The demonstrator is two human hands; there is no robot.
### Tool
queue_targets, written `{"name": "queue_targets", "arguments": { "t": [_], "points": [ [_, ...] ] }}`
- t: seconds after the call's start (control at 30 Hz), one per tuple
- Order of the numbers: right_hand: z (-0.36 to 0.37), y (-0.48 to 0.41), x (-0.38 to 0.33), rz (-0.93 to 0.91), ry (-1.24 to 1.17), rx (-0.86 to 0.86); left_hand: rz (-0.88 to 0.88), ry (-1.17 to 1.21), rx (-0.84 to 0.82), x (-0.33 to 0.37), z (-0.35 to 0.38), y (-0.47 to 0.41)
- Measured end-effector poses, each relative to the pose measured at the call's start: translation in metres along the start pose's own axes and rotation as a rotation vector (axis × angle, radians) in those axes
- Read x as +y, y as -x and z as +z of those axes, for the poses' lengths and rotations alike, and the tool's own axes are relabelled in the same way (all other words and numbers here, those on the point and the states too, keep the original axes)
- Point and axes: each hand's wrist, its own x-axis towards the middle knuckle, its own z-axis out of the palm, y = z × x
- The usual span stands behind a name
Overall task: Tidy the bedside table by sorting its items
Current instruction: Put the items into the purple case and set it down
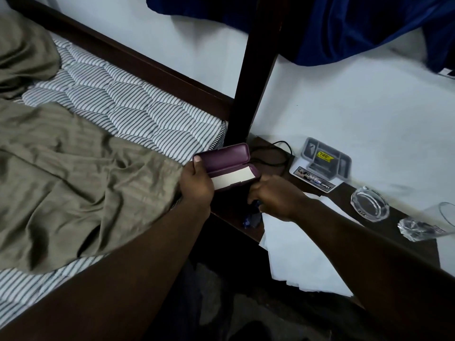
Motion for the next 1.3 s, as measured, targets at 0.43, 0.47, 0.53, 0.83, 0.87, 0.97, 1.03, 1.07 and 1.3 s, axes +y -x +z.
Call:
{"name": "queue_targets", "arguments": {
  "t": [0.43,0.47,0.53,0.83,0.87,0.97,1.03,1.07,1.3],
  "points": [
    [0.020,0.004,-0.004,0.010,0.113,0.223,-0.015,-0.033,0.004,-0.003,0.000,0.000],
    [0.021,0.004,-0.005,0.014,0.118,0.231,-0.015,-0.033,0.006,-0.002,0.000,0.000],
    [0.021,0.005,-0.007,0.024,0.130,0.251,-0.012,-0.031,0.010,-0.002,0.001,-0.001],
    [0.027,0.006,-0.008,-0.022,0.170,0.318,0.040,-0.051,0.023,-0.006,0.002,-0.003],
    [0.029,0.006,-0.007,-0.027,0.173,0.327,0.052,-0.060,0.027,-0.007,0.002,-0.003],
    [0.032,0.006,-0.005,-0.028,0.163,0.348,0.099,-0.106,0.037,-0.009,0.001,-0.003],
    [0.033,0.006,-0.004,-0.026,0.144,0.356,0.134,-0.136,0.031,-0.009,0.002,-0.003],
    [0.032,0.007,-0.003,-0.026,0.140,0.352,0.145,-0.151,0.031,-0.009,0.002,-0.003],
    [0.012,0.029,0.001,0.011,0.134,0.427,0.178,-0.189,-0.012,-0.001,0.002,0.004]
  ]
}}
